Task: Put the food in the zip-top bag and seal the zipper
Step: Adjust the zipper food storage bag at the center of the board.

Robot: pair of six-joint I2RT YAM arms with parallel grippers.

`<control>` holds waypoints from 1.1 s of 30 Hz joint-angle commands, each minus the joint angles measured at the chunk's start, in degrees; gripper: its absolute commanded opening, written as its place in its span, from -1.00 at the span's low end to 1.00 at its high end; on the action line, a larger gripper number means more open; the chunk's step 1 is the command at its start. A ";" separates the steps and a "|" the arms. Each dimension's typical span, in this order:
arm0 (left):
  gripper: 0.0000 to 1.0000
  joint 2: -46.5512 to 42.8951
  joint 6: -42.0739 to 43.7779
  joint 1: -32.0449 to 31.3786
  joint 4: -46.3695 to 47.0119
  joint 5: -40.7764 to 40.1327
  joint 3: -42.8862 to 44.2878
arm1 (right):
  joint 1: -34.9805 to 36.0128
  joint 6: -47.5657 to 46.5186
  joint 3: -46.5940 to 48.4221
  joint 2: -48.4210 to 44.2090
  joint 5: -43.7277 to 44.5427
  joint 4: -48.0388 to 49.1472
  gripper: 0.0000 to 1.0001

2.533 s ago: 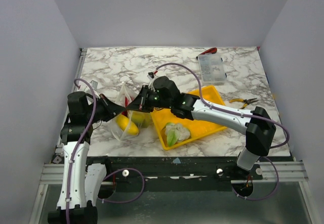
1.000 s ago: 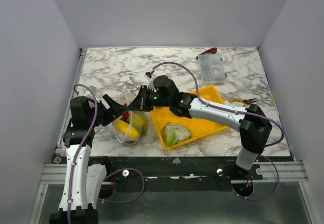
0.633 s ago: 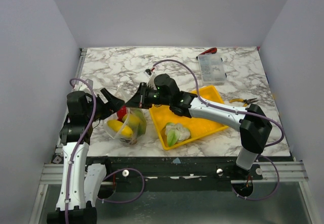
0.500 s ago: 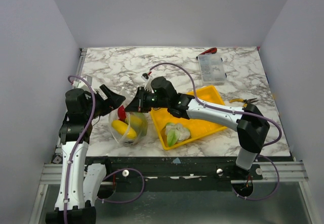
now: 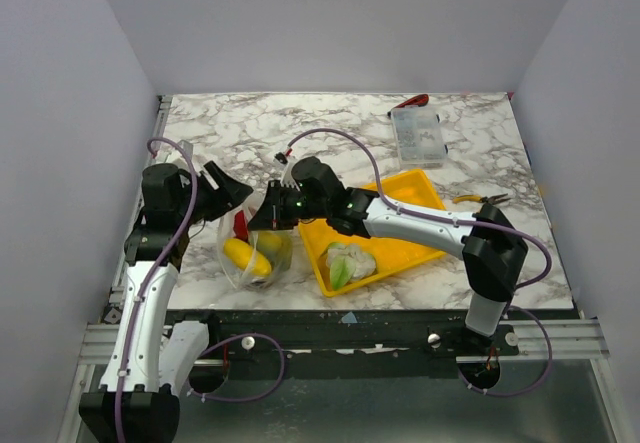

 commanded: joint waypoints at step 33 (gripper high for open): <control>-1.00 9.13 25.03 -5.37 -10.03 26.45 11.03 | -14.54 -46.14 -16.94 -13.33 -28.97 22.78 0.75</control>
